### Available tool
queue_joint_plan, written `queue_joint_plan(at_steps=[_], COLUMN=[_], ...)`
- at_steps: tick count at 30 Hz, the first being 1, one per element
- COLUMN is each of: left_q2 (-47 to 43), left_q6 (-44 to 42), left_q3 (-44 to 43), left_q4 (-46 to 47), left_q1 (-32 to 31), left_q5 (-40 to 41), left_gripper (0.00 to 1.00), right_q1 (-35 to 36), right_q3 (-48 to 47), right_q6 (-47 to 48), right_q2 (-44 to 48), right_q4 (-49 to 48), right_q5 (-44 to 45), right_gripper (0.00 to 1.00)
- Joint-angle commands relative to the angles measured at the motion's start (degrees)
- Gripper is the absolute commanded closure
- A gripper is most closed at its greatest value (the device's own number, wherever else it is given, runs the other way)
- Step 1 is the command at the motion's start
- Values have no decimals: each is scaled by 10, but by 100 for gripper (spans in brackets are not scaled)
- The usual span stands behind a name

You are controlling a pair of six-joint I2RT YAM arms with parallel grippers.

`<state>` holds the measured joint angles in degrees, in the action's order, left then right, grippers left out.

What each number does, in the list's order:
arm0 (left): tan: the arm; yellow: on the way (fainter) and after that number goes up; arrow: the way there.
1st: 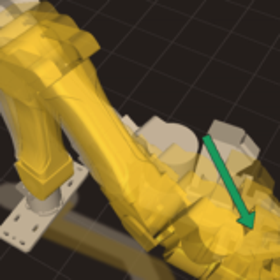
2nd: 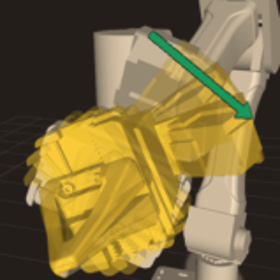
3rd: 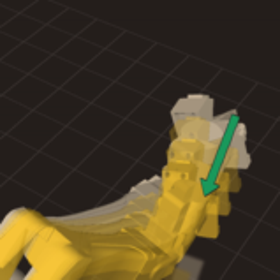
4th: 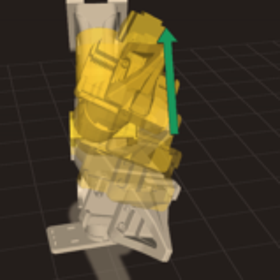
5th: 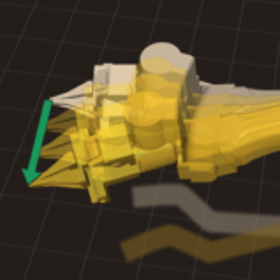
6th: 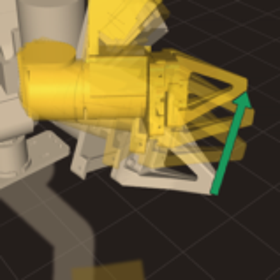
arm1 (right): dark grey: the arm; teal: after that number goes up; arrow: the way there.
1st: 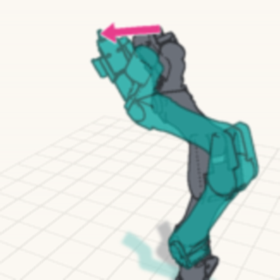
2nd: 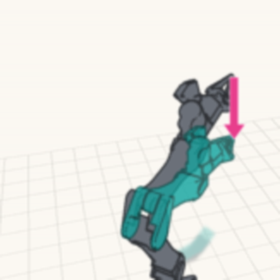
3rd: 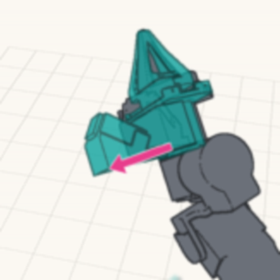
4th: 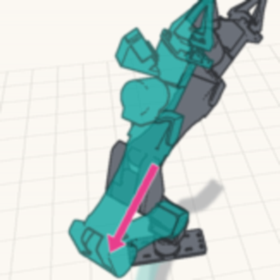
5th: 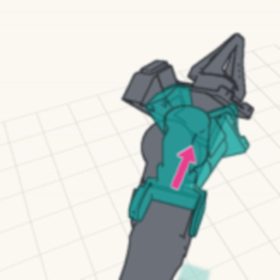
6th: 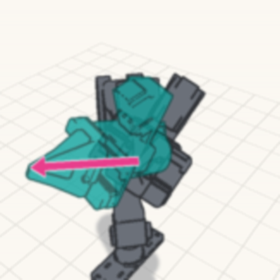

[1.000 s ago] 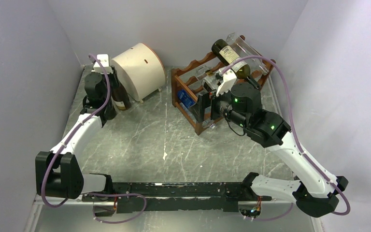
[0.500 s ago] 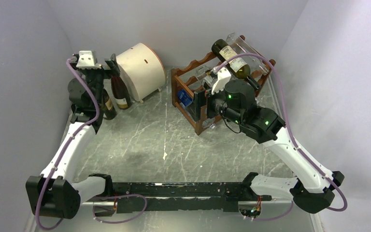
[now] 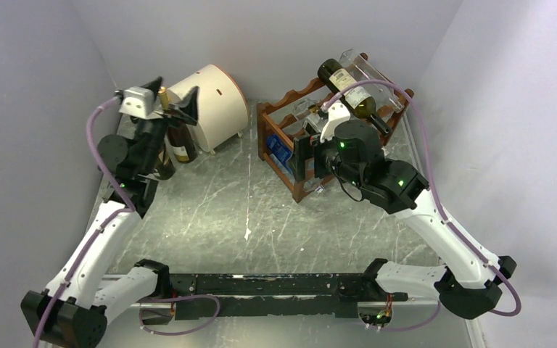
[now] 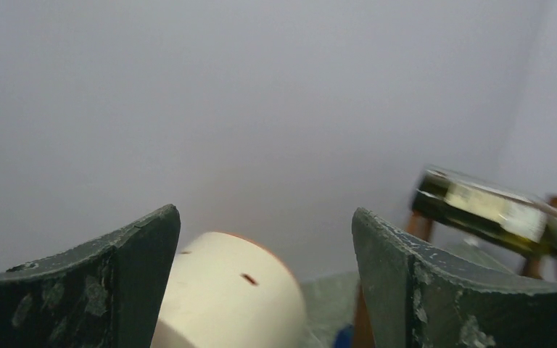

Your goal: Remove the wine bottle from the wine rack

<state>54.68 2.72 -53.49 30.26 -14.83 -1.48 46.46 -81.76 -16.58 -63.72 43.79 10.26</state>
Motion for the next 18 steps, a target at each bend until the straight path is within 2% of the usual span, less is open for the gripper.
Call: queue_joint_plan(at_steps=[1,6,11,13,16,18], left_q2=[30,46,64,73,79,80], left_q6=[-38,-59,-34,-37,-34,-37], left_q3=[-24,-13,-1,-1,3,6], left_q4=[-41,-41,-28,-31,-28,-24], left_q1=[-77,-137,-151,-151,-151,-151], left_q5=[-44,-21,-18,-19,-13,-16], left_gripper=[10,9,8,9,8,8], right_q1=[-2,-3,-26,-63,-146,-166], right_q3=[-28,-57,-102,-116,-133,-144], right_q6=[25,62,114,141,166,196], right_q2=[-12,-49,-101,-122,-149,-172], right_q4=[16,19,20,10,-12,-30], right_q5=[66,150,234,236,193,208], right_gripper=[0,0,0,0,0,0])
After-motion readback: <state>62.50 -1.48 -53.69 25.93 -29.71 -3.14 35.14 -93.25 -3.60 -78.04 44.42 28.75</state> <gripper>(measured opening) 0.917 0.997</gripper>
